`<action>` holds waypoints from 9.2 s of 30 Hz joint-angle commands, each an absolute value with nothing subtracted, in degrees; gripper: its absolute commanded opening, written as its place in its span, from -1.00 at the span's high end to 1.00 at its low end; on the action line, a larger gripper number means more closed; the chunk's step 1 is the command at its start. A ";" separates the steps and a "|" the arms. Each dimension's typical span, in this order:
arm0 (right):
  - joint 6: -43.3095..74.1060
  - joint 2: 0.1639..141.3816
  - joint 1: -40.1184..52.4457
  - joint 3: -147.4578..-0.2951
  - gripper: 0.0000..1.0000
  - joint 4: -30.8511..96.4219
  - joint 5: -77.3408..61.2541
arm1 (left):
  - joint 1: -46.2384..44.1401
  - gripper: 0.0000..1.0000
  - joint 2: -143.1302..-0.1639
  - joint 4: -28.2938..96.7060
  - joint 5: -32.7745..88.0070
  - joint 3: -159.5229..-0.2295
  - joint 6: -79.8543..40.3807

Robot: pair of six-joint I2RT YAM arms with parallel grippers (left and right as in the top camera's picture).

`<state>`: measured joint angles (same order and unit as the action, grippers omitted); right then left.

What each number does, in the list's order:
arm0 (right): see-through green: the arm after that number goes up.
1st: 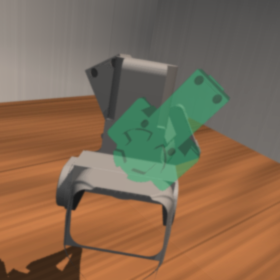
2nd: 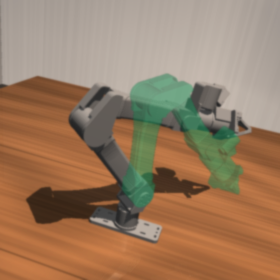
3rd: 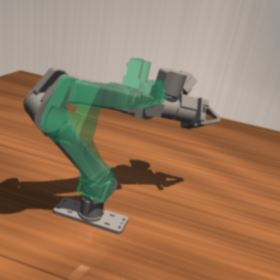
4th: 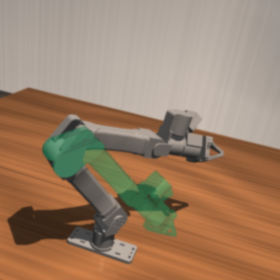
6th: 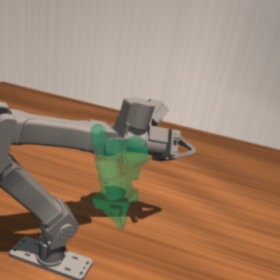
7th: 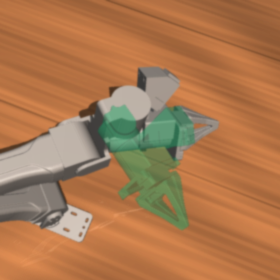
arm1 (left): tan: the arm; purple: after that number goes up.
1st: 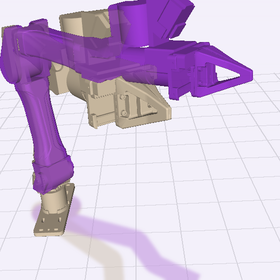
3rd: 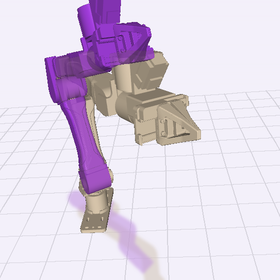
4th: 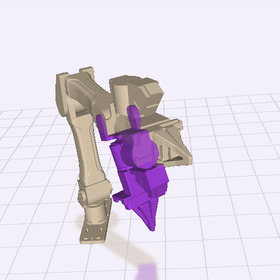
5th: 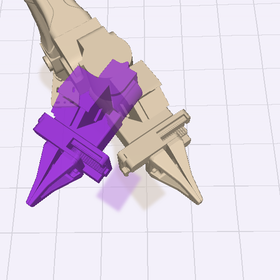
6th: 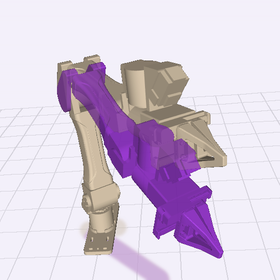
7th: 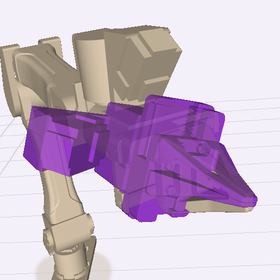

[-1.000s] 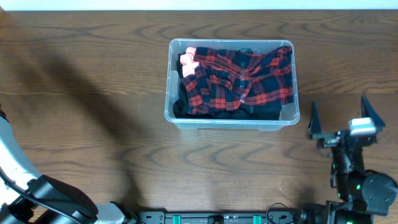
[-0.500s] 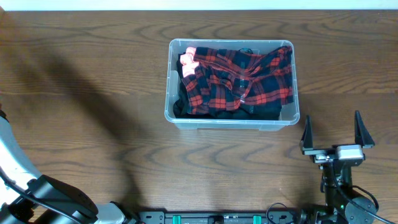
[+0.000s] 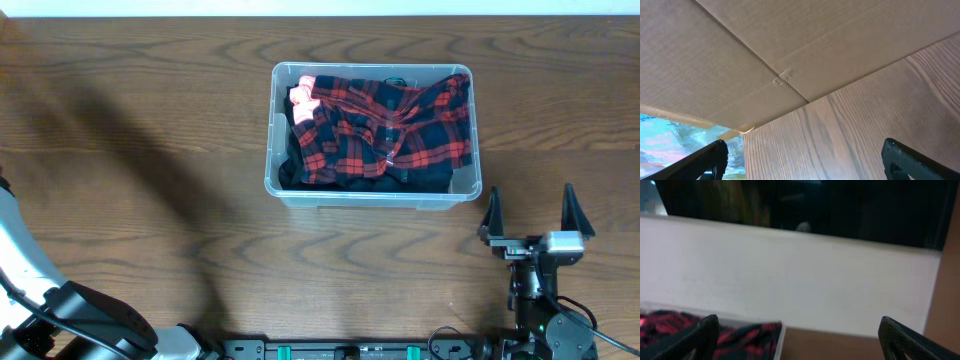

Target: Pack container

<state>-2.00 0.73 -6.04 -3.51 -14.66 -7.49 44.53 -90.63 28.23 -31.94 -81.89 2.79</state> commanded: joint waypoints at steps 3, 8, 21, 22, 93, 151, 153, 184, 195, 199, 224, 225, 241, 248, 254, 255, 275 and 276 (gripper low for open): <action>-0.89 0.27 -5.06 -2.50 -0.99 -9.52 -5.37 | 44.73 -0.96 -90.02 28.25 -32.80 -81.21 2.46; -0.89 0.27 -5.06 -1.56 -0.98 -3.51 -5.39 | 44.71 -0.96 -90.02 28.25 -32.80 -81.21 2.46; -0.99 0.27 -4.91 -0.34 -0.98 4.10 -4.08 | 44.71 -0.96 -90.02 28.25 -32.82 -81.21 2.46; -1.98 0.27 -4.89 -0.36 -0.99 4.19 -3.46 | 44.71 -0.96 -90.02 28.25 -32.80 -81.21 2.46; -11.42 0.34 -4.91 -0.36 -0.98 4.08 -3.22 | 41.19 -0.96 -84.79 28.27 -32.80 -81.21 2.46; -11.42 0.34 -4.89 -0.36 -0.99 4.08 -3.22 | 4.40 -0.96 -0.12 -7.68 -1.89 -9.39 -6.59; -11.44 0.34 -4.89 -0.36 -0.99 4.08 -3.22 | 3.57 -0.96 -0.12 -9.13 -1.91 -7.99 -6.59; -11.42 0.34 -4.91 -0.36 -0.99 4.08 -3.22 | 1.63 -0.96 -0.12 -12.45 -1.91 -0.23 -13.85; -11.42 0.34 -4.89 -0.36 -0.99 4.08 -3.25 | 1.63 -0.96 -0.12 -0.40 -1.91 -0.23 -11.84; -11.44 0.34 -4.89 -0.36 -0.99 4.08 -3.22 | 1.63 -0.96 -0.12 0.30 -1.91 -0.23 -5.85; -11.42 0.36 -4.89 -0.36 -0.98 4.08 -3.22 | 1.63 -0.96 -0.10 3.07 -1.91 -0.23 -3.86; -11.44 0.36 -4.89 -0.36 -0.99 4.08 -3.22 | 1.63 -0.96 -0.10 3.20 -1.91 -0.23 -3.86; -11.42 0.38 -4.89 -0.36 -0.99 4.08 -3.22 | 1.63 -0.96 -0.10 3.88 -1.91 -0.23 -3.86; -11.42 0.38 -4.89 -0.36 -0.98 4.08 -3.25 | 1.63 -0.96 -0.10 3.88 -1.91 -0.23 -3.86; -11.44 0.38 -4.89 -0.36 -0.98 4.08 -3.22 | 1.63 -0.96 -0.10 3.86 -1.91 -0.23 -3.86; -11.44 0.38 -4.91 -0.36 -0.99 4.08 -3.22 | 1.63 -0.96 -0.10 3.86 -1.91 -0.23 -3.86; -11.42 0.38 -4.89 -0.36 -0.99 4.08 -3.22 | 1.61 -0.96 -0.08 3.84 -1.91 -0.21 -3.86; -11.42 0.38 -4.89 -0.36 -0.98 4.08 -3.22 | 1.50 -0.96 -0.08 3.84 -1.91 -0.21 -3.86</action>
